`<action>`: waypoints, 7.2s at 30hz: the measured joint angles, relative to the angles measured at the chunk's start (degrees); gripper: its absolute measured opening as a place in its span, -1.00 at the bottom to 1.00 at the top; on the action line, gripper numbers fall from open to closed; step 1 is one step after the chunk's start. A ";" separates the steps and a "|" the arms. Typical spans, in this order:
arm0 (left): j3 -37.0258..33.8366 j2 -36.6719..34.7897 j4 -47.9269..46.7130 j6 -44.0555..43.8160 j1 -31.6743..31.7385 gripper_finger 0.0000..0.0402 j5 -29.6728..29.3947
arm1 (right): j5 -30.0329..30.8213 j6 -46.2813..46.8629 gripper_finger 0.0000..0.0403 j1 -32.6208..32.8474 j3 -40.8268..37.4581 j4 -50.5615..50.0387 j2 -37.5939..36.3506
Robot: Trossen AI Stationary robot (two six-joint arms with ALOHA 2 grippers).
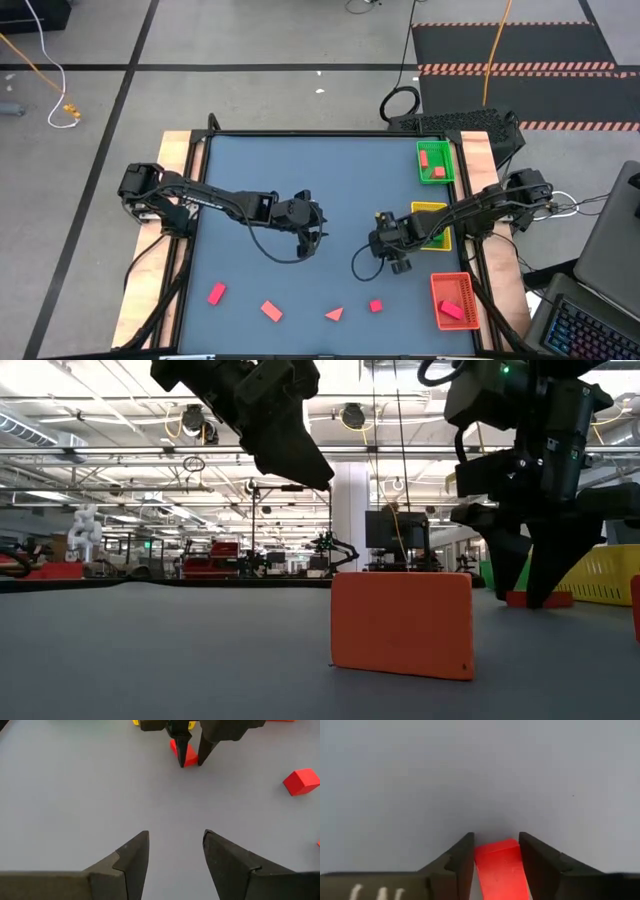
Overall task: Sort & place blocks by color
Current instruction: Put the top left red block into the orange basket, then put the right red block into the orange basket
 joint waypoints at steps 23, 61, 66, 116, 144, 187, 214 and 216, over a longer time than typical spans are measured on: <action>0.00 0.00 -0.07 -0.19 -0.04 -0.06 0.00 | 4.28 8.03 0.40 -0.12 -3.27 -5.95 -4.39; 0.02 0.00 -0.08 -0.28 -0.11 -0.06 0.00 | -28.29 37.71 -0.40 8.85 5.91 -17.36 -14.94; 0.02 0.00 -0.07 -0.25 -0.11 -0.06 0.00 | -30.36 52.56 -0.40 15.17 6.88 -24.19 -17.09; 4.37 -0.04 -2.54 2.26 -0.76 -0.06 0.55 | 3.74 46.86 0.61 26.81 6.95 -4.25 -13.46; 4.37 -0.04 -2.22 -7.67 -10.69 -0.06 -0.36 | 3.90 30.35 0.61 26.73 6.93 19.81 8.92; 4.35 -0.02 -4.10 -7.18 -14.14 -0.06 -3.08 | 28.63 43.37 -0.41 10.96 6.93 -20.58 -14.38; 4.33 0.00 -7.43 -9.78 -14.52 -0.06 -3.08 | -9.18 76.23 -0.41 29.59 6.86 -30.91 -21.40; 4.33 0.00 -7.41 -9.74 -14.51 -0.06 -3.08 | -10.31 80.44 -0.41 31.43 6.86 -31.56 -21.40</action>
